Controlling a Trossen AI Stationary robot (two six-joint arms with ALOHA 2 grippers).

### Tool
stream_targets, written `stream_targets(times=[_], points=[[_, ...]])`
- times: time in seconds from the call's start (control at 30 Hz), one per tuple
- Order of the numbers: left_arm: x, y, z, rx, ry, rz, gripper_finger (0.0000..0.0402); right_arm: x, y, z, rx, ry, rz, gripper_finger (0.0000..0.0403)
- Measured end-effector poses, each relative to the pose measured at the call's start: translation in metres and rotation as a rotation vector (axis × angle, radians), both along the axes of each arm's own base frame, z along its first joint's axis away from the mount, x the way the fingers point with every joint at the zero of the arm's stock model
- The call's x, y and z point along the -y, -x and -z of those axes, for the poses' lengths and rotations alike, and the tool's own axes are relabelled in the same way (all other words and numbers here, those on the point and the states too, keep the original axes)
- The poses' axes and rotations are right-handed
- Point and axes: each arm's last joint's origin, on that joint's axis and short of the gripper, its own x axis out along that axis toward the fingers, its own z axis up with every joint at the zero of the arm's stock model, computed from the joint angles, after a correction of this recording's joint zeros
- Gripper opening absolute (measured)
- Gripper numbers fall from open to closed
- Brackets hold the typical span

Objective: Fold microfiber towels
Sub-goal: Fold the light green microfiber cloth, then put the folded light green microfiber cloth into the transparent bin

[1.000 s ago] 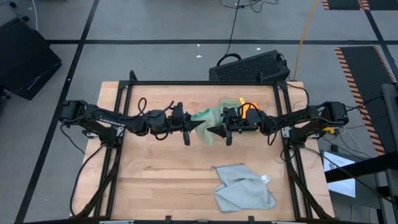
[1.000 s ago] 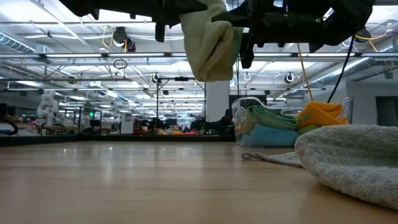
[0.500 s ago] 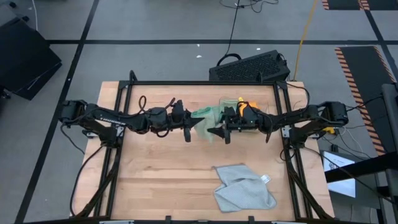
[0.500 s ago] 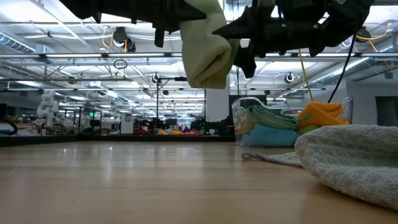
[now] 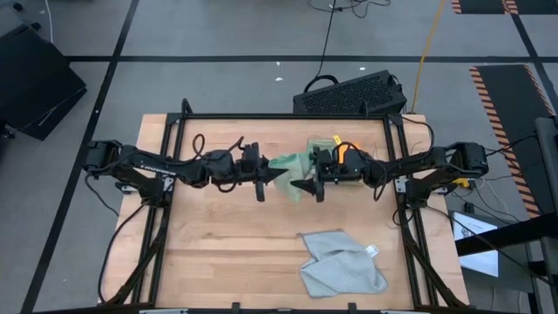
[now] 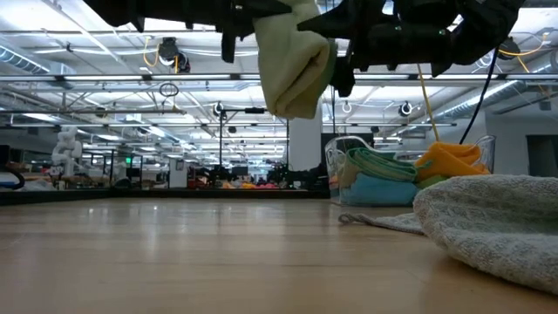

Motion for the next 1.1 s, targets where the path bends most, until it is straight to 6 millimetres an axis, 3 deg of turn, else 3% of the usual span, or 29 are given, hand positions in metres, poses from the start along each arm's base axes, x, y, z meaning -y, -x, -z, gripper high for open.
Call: stream_targets(times=[0.2, 0.4, 0.43, 0.67, 0.97, 1.1], points=[[0.005, 0.0, -0.003, 0.03, -0.006, 0.087, 0.0024, -0.001, -0.002, -0.005, 0.017, 0.056, -0.033, 0.0216], [0.001, 0.0, -0.002, 0.022, -0.004, 0.085, 0.0024, -0.004, -0.002, -0.006, 0.032, 0.065, -0.134, 0.0037], [0.0, 0.0, -0.002, 0.021, -0.004, 0.073, 0.0024, -0.004, -0.002, -0.006, 0.032, 0.066, -0.151, 0.0022], [-0.008, 0.0, 0.0, -0.01, -0.073, -0.005, 0.0043, -0.004, 0.001, -0.008, -0.01, -0.032, -0.135, 0.0014], [-0.014, 0.001, 0.005, -0.072, -0.078, -0.131, 0.0234, 0.003, 0.033, -0.022, -0.186, -0.084, 0.016, 0.0013], [-0.016, 0.002, 0.01, -0.119, -0.088, -0.152, 0.0289, 0.01, 0.052, -0.03, -0.241, -0.132, 0.104, 0.0013]])
